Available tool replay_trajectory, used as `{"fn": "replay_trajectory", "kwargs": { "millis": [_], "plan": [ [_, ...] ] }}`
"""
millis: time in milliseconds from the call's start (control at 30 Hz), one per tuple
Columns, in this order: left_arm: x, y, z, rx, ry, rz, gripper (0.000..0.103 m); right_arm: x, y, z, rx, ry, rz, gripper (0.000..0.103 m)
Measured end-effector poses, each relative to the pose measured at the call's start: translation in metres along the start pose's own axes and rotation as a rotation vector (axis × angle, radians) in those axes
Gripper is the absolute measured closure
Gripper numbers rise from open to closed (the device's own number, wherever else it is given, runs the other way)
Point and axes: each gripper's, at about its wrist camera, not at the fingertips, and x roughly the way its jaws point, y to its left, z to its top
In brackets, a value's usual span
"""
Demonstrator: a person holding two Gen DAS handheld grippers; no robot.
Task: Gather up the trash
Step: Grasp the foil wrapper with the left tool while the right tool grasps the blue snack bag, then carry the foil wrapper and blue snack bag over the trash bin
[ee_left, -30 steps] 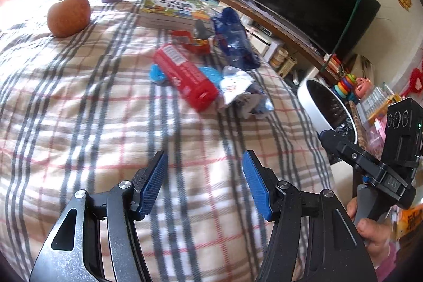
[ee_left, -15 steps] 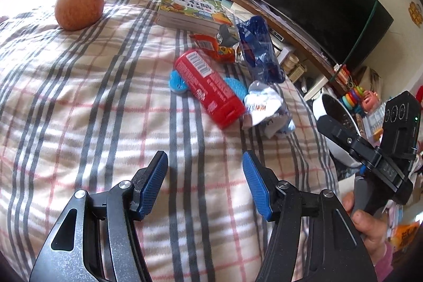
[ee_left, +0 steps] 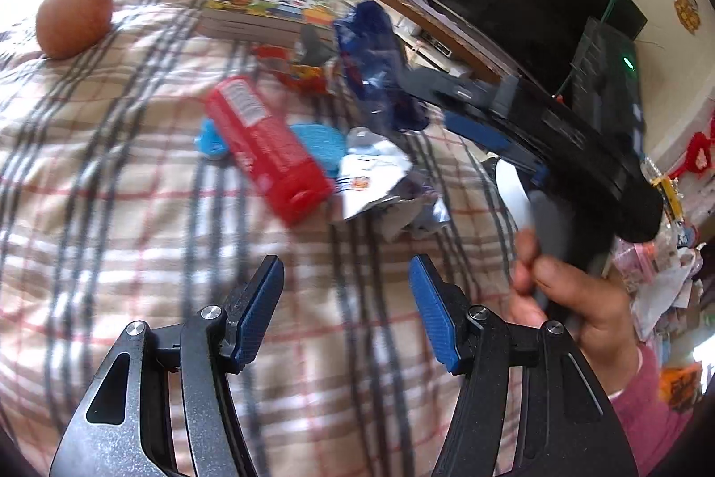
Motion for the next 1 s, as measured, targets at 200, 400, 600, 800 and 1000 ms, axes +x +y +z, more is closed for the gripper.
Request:
{"fn": "replay_trajectory", "kwargs": {
  "millis": [200,400,600,800,1000],
  "plan": [
    [0.017,-0.011,0.014,-0.029,-0.028,0.006,0.043,0.018,0.0,0.005,-0.044,0.05,0.037,0.054],
    [0.031,-0.006,0.033,-0.048,-0.063,0.041,0.087,-0.001,-0.01,0.005,0.001,0.007,0.063,0.06],
    [0.022,0.02,0.04,-0.042,-0.1,0.086,0.095,-0.026,-0.021,0.003,0.043,-0.039,0.047,0.06],
    [-0.002,0.061,0.04,-0.069,-0.127,0.102,0.095,-0.044,-0.015,-0.012,0.075,-0.032,0.042,0.061],
    [-0.026,0.077,0.019,-0.034,-0.091,0.036,0.095,-0.05,0.007,-0.039,0.075,0.01,0.01,0.061]
  ]
}}
